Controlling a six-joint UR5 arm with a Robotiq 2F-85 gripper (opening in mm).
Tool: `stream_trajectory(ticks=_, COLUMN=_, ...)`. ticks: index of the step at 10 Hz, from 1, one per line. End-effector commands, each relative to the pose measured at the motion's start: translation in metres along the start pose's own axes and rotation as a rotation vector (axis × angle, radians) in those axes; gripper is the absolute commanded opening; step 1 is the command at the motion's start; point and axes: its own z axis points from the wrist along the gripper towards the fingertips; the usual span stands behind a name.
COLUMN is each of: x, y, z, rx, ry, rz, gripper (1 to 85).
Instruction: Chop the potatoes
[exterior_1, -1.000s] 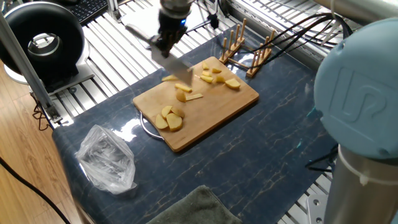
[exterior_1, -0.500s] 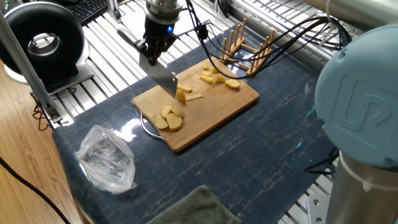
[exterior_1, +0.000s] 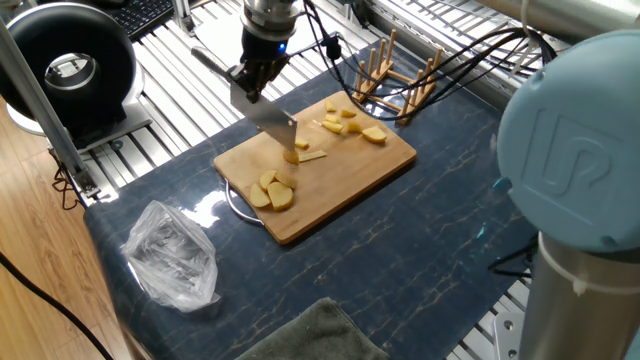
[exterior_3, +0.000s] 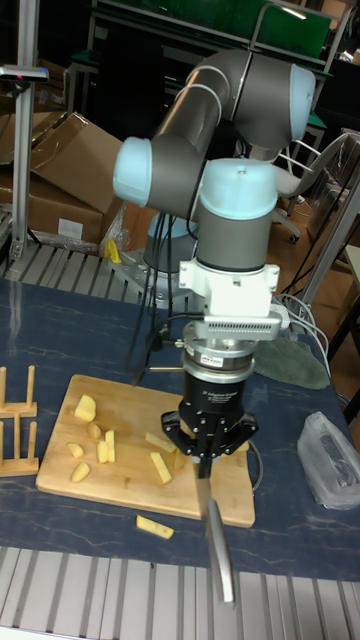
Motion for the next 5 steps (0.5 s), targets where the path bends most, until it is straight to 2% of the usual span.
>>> stream_trajectory(ticks=1, x=-0.004, y=-0.019, z=0.002, rx=0.012, ry=-0.006, rz=-0.046, gripper=1.0)
stream_trajectory(ticks=5, x=-0.005, y=-0.035, z=0.014, rx=0.014, ry=-0.038, rz=-0.082, gripper=1.0)
